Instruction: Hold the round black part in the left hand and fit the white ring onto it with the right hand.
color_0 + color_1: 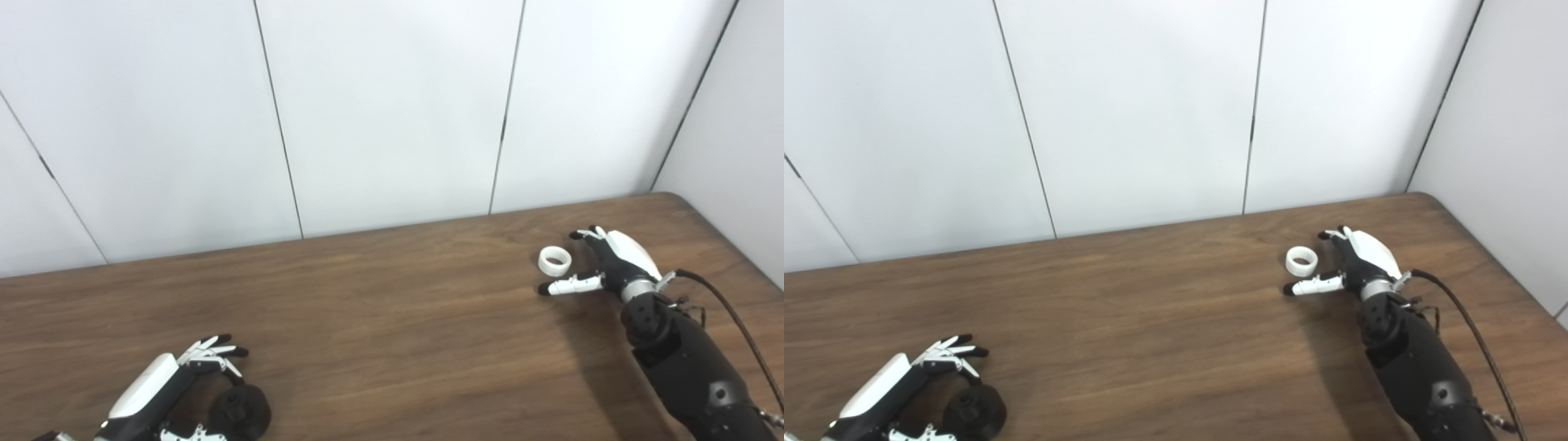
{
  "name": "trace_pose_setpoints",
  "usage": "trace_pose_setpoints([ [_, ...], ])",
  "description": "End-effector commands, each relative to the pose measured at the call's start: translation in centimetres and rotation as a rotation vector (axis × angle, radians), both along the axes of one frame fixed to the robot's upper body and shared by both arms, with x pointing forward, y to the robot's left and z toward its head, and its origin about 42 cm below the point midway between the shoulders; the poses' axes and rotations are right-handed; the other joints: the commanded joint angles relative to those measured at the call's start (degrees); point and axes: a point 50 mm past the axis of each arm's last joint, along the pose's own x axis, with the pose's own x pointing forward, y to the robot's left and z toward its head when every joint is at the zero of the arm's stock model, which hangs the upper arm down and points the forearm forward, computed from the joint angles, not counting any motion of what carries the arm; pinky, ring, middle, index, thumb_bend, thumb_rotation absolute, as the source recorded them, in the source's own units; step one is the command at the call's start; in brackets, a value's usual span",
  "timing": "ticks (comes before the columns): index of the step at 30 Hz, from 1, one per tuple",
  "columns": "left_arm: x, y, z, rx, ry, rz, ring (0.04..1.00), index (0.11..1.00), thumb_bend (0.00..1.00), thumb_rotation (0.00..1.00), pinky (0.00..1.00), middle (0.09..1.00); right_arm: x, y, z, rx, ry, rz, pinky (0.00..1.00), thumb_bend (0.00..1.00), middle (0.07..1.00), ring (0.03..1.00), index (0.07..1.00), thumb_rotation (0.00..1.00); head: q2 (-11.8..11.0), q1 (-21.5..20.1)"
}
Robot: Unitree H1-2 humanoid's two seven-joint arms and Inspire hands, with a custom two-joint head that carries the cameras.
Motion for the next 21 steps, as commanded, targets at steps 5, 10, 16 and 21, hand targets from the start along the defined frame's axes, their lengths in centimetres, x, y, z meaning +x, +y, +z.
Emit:
trace_pose_setpoints([
  [5, 2.0, 0.2, 2.0, -0.004, -0.072, -0.009, 0.964, 0.475, 0.52, 0.06, 1.00, 0.838, 1.6, -0.6, 1.7, -0.010, -0.070, 0.004, 1.00, 0.90, 1.000, 1.000, 0.841, 0.38, -1.41, 0.31],
  [10, 2.2, 0.2, 1.9, -0.007, -0.070, -0.007, 0.967, 0.475, 0.52, 0.06, 1.00, 0.839, 1.7, -0.2, 1.3, 0.000, -0.065, 0.001, 1.00, 0.89, 1.000, 1.000, 0.830, 0.37, -2.14, 0.56],
  [16, 2.0, 0.3, 2.0, -0.009, -0.080, -0.003, 0.964, 0.475, 0.52, 0.06, 1.00, 0.836, 1.9, 0.3, 1.5, -0.006, -0.072, 0.014, 1.00, 0.90, 1.000, 1.000, 0.809, 0.37, -1.88, 0.49],
  [21, 1.9, 0.5, 2.1, -0.012, -0.078, -0.005, 0.968, 0.475, 0.52, 0.06, 1.00, 0.839, 2.0, 0.0, 1.5, -0.012, -0.067, 0.006, 1.00, 0.89, 1.000, 1.000, 0.779, 0.36, -1.74, 0.22],
])
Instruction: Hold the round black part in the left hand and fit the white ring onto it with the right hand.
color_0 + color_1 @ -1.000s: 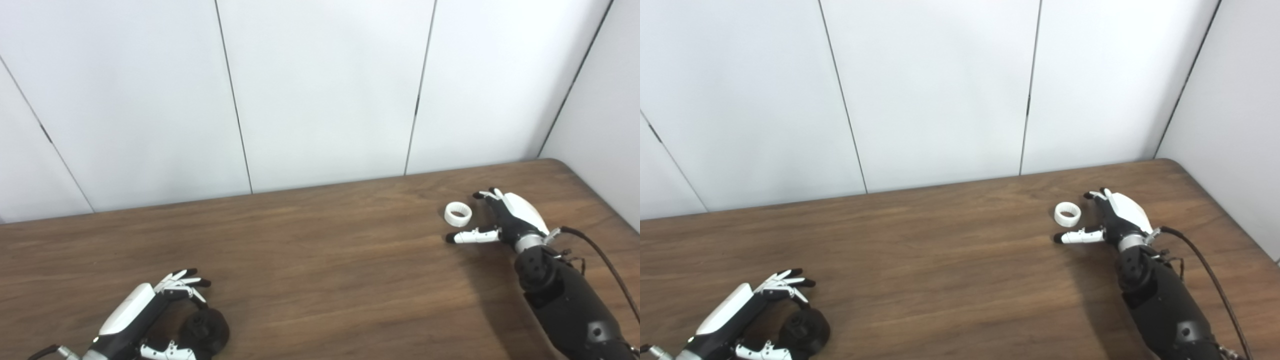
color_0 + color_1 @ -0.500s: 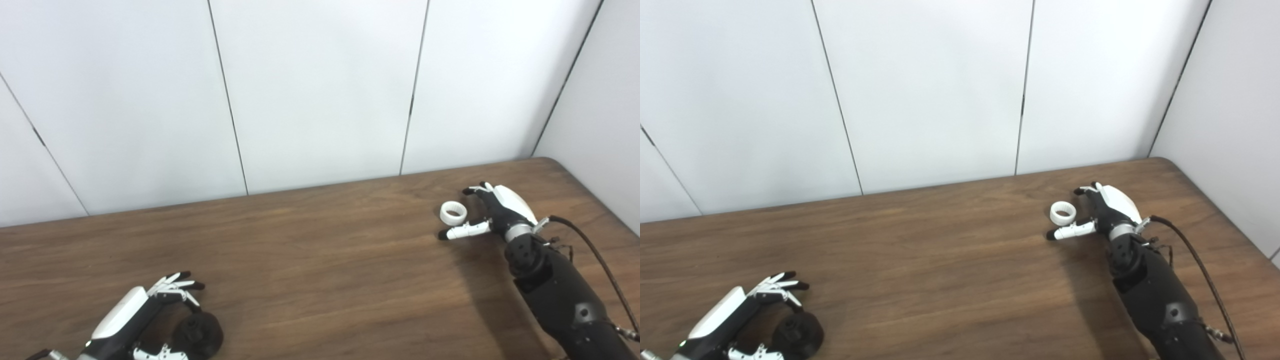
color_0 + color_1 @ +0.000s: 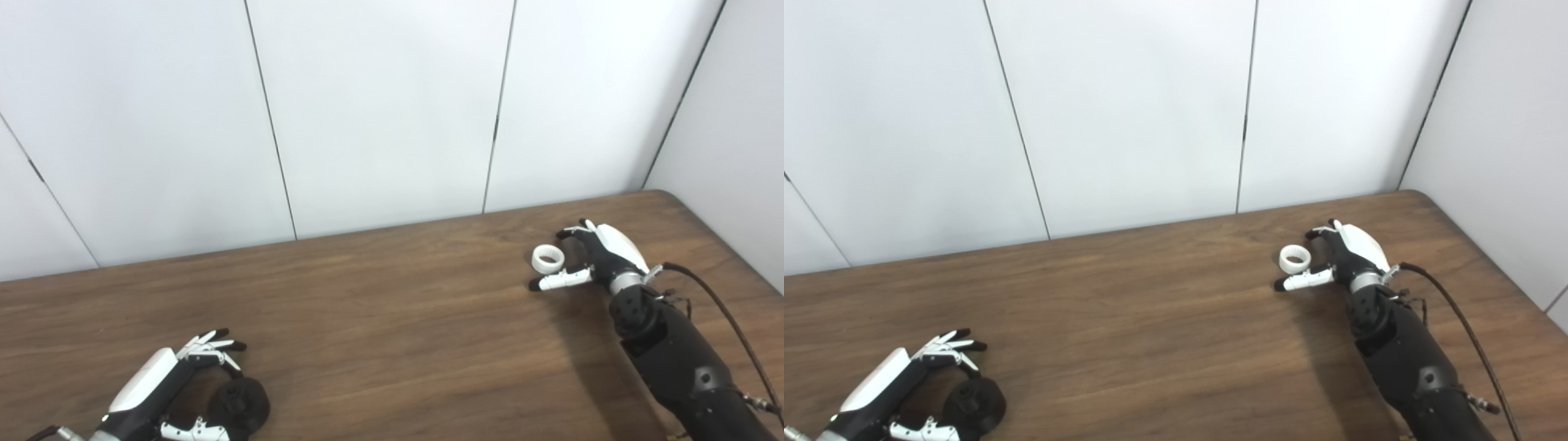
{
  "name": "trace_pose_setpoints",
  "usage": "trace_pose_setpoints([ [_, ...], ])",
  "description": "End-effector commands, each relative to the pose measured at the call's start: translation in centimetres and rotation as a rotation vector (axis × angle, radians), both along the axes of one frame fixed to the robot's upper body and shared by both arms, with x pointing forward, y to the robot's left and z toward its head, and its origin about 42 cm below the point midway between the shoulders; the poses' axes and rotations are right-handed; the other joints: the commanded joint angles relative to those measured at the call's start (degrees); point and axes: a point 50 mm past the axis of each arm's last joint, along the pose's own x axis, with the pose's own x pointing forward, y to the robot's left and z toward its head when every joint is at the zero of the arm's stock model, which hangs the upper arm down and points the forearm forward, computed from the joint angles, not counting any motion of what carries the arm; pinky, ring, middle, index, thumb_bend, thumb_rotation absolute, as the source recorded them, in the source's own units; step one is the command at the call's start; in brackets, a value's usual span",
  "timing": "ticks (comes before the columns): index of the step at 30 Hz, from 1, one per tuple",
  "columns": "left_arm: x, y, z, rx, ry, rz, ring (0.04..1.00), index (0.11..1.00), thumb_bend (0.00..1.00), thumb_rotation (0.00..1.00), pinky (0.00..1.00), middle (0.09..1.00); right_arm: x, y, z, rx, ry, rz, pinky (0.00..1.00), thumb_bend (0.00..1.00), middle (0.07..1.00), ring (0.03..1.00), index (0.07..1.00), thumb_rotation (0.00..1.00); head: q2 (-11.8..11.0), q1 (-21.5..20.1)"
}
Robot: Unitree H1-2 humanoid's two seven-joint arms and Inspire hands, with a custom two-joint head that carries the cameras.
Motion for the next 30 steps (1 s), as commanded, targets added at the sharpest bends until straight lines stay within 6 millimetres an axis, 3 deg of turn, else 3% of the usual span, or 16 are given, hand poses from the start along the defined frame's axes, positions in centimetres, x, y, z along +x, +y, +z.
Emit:
trace_pose_setpoints([
  [1, 0.67, 0.82, 2.14, -0.012, -0.073, -0.006, 0.968, 0.475, 0.52, 0.06, 1.00, 0.840, 0.96, -0.07, 1.84, -0.025, -0.049, 0.007, 1.00, 0.89, 1.000, 1.000, 0.776, 0.36, -0.03, -0.09],
  [14, 0.74, 0.83, 2.08, -0.019, -0.071, -0.005, 0.966, 0.475, 0.52, 0.06, 1.00, 0.840, 0.44, -0.34, 1.67, 0.001, -0.061, 0.006, 1.00, 0.80, 1.000, 1.000, 0.663, 0.24, 0.07, -0.10],
  [17, 0.70, 0.89, 2.09, -0.018, -0.071, -0.006, 0.966, 0.475, 0.52, 0.06, 1.00, 0.840, 0.37, -0.34, 1.62, -0.006, -0.071, 0.012, 1.00, 0.78, 1.000, 1.000, 0.598, 0.21, 0.12, -0.16],
  [18, 0.68, 0.92, 2.11, -0.018, -0.071, -0.005, 0.968, 0.475, 0.52, 0.06, 1.00, 0.840, 0.36, -0.34, 1.61, -0.008, -0.074, 0.013, 1.00, 0.62, 1.000, 1.000, 0.533, 0.17, 0.22, -0.21],
  [21, 0.65, 1.00, 2.16, -0.019, -0.071, -0.005, 0.967, 0.475, 0.52, 0.06, 1.00, 0.839, 0.32, -0.35, 1.66, -0.014, -0.073, 0.013, 1.00, 0.53, 1.000, 1.000, 0.492, 0.15, 0.25, -0.32],
  [30, 0.65, 1.20, 2.21, -0.021, -0.065, -0.006, 0.968, 0.476, 0.52, 0.06, 1.00, 0.843, 0.02, -0.50, 1.64, -0.008, -0.067, 0.004, 1.00, 0.52, 1.000, 1.000, 0.489, 0.14, 0.32, -0.53],
])
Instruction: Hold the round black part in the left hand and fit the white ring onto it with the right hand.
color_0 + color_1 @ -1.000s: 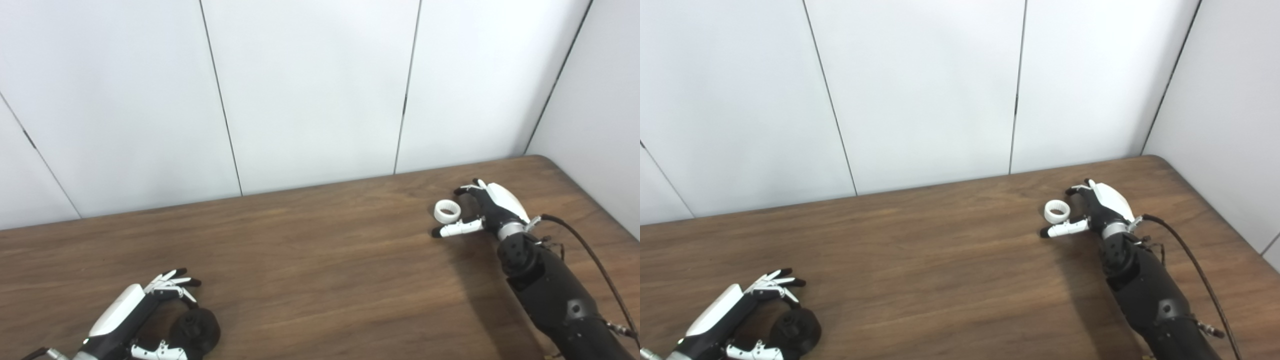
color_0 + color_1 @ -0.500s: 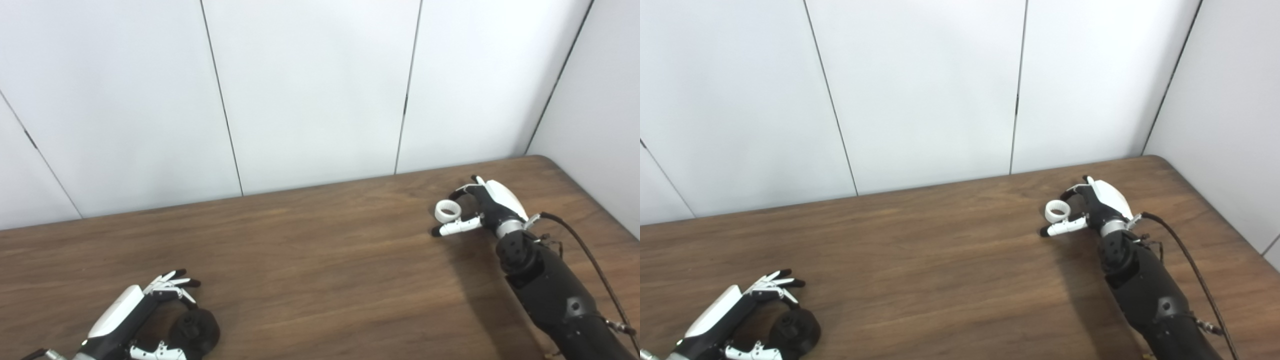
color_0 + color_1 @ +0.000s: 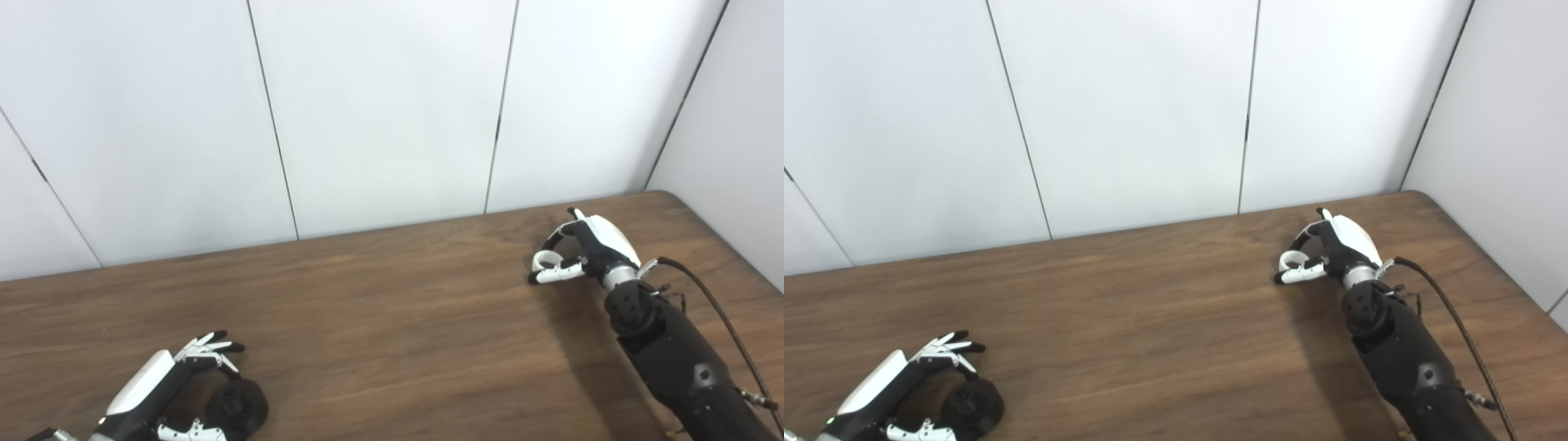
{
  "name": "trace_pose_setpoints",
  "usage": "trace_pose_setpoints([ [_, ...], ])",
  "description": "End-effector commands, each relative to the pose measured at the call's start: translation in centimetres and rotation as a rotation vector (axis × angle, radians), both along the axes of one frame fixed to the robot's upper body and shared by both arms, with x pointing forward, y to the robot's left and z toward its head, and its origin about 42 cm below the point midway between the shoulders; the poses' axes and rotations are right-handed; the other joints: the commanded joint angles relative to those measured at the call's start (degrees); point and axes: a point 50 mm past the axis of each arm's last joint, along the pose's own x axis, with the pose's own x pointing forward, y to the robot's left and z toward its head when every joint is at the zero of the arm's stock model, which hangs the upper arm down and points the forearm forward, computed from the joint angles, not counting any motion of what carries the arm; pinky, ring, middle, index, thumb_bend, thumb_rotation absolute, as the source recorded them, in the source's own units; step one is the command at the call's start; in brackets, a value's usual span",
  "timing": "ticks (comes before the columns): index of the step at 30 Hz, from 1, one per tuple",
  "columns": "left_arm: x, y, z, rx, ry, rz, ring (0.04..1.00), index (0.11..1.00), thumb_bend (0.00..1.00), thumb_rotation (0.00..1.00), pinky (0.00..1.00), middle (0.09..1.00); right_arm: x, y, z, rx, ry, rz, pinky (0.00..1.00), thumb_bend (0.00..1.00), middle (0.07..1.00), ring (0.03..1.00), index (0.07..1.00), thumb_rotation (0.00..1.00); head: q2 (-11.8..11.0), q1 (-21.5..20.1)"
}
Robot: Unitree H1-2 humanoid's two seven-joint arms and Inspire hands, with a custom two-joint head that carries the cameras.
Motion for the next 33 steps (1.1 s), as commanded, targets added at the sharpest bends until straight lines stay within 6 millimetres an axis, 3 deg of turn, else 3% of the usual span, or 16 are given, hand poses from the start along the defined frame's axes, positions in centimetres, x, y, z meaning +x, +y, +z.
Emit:
trace_pose_setpoints([
  [1, 0.8, 0.9, 2.2, -0.008, -0.076, -0.004, 0.967, 0.476, 0.52, 0.06, 1.00, 0.843, -0.1, -1.1, 1.1, -0.036, -0.012, -0.032, 1.00, 0.52, 1.000, 1.000, 0.491, 0.14, 0.08, 0.00],
  [5, 0.8, 0.8, 2.2, -0.004, -0.080, -0.005, 0.966, 0.476, 0.52, 0.06, 1.00, 0.843, -0.2, -1.1, 1.0, -0.036, -0.008, -0.033, 1.00, 0.52, 1.000, 1.000, 0.493, 0.14, 0.09, 0.04],
  [6, 0.8, 0.8, 2.3, -0.003, -0.081, -0.006, 0.965, 0.476, 0.52, 0.06, 1.00, 0.842, -0.3, -1.1, 1.0, -0.037, -0.007, -0.034, 1.00, 0.67, 1.000, 1.000, 0.583, 0.11, -0.02, 0.01],
  [8, 0.9, 0.8, 2.3, -0.002, -0.081, -0.006, 0.965, 0.476, 0.52, 0.06, 1.00, 0.842, -0.3, -1.1, 1.0, -0.039, -0.005, -0.034, 1.00, 0.75, 1.000, 1.000, 0.627, 0.11, 0.01, 0.01],
  [17, 0.8, 0.7, 2.2, -0.011, -0.078, -0.004, 0.965, 0.476, 0.52, 0.06, 1.00, 0.839, -0.4, -0.9, 1.1, -0.033, -0.020, -0.022, 1.00, 0.79, 1.000, 1.000, 0.591, 0.10, 0.24, 0.07],
  [20, 0.8, 0.6, 2.1, -0.008, -0.078, -0.006, 0.966, 0.476, 0.52, 0.06, 1.00, 0.840, -0.6, -0.7, 1.3, -0.031, -0.035, -0.009, 1.00, 0.78, 1.000, 1.000, 0.571, 0.08, 0.24, 0.10],
  [21, 0.8, 0.6, 2.1, -0.005, -0.080, -0.007, 0.967, 0.476, 0.52, 0.06, 1.00, 0.840, -0.5, -0.7, 1.4, -0.032, -0.041, -0.004, 1.00, 0.63, 1.000, 1.000, 0.522, 0.11, 0.25, 0.16],
  [23, 0.8, 0.5, 2.1, -0.004, -0.082, -0.007, 0.966, 0.476, 0.52, 0.06, 1.00, 0.841, -0.5, -0.7, 1.5, -0.037, -0.050, 0.002, 1.00, 0.55, 1.000, 1.000, 0.496, 0.13, 0.26, 0.12],
  [33, 0.7, 0.3, 1.9, -0.007, -0.081, -0.009, 0.965, 0.476, 0.52, 0.06, 1.00, 0.839, -0.3, -0.4, 2.0, -0.044, -0.094, 0.020, 0.99, 0.51, 0.963, 1.000, 0.476, 0.12, 0.20, 0.23],
])
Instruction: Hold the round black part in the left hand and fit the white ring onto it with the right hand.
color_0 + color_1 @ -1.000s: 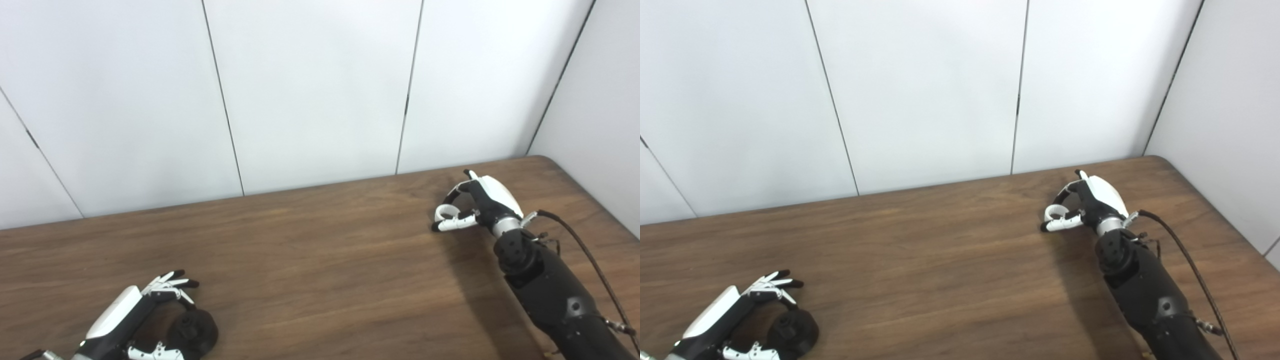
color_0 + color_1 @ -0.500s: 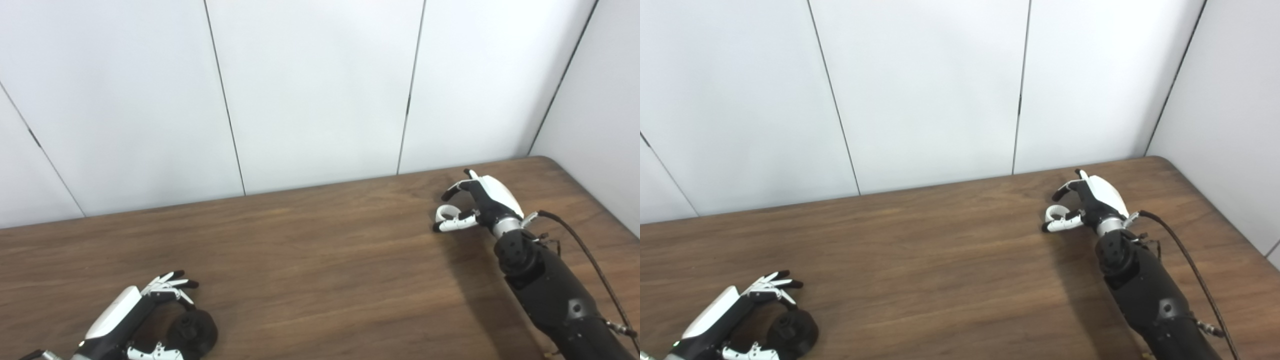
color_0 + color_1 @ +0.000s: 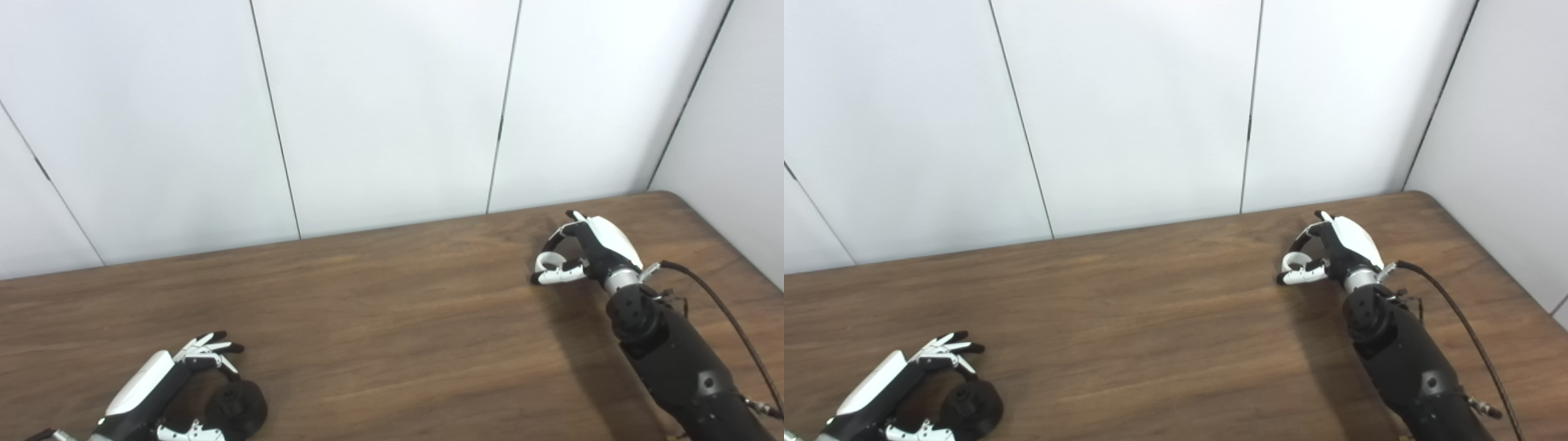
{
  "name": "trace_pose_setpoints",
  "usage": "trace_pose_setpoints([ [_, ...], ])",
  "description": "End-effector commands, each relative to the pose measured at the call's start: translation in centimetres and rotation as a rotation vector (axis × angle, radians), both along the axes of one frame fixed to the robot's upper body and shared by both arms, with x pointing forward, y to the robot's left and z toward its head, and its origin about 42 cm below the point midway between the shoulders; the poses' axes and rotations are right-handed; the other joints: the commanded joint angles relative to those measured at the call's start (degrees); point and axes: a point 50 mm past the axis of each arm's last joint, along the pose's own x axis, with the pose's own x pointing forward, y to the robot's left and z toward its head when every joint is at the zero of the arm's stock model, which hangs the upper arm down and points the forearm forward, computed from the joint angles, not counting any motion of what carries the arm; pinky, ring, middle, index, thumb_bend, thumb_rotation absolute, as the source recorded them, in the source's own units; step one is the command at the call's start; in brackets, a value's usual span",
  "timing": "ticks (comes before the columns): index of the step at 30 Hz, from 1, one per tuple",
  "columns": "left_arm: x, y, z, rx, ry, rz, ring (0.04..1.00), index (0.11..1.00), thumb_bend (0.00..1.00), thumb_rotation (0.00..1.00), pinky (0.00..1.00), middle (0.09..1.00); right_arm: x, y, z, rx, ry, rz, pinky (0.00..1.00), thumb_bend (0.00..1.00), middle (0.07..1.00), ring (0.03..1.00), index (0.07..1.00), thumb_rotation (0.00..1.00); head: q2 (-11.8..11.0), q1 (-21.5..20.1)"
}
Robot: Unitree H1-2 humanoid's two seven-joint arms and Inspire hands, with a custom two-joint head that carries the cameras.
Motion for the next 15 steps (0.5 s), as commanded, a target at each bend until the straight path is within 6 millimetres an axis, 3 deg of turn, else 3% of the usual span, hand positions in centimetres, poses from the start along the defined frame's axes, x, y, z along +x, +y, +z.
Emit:
trace_pose_setpoints([
  [1, 0.76, 0.37, 1.98, -0.007, -0.081, -0.008, 0.964, 0.476, 0.52, 0.06, 1.00, 0.839, 0.43, -0.74, 1.83, -0.036, -0.056, -0.006, 0.99, 0.51, 0.963, 1.000, 0.476, 0.12, 0.02, -0.03],
  [15, 0.68, 0.36, 1.92, -0.007, -0.081, -0.008, 0.968, 0.476, 0.52, 0.06, 1.00, 0.840, 0.53, -0.46, 2.07, -0.024, -0.058, 0.008, 0.99, 0.51, 0.967, 1.000, 0.476, 0.12, 0.13, -0.16],
])
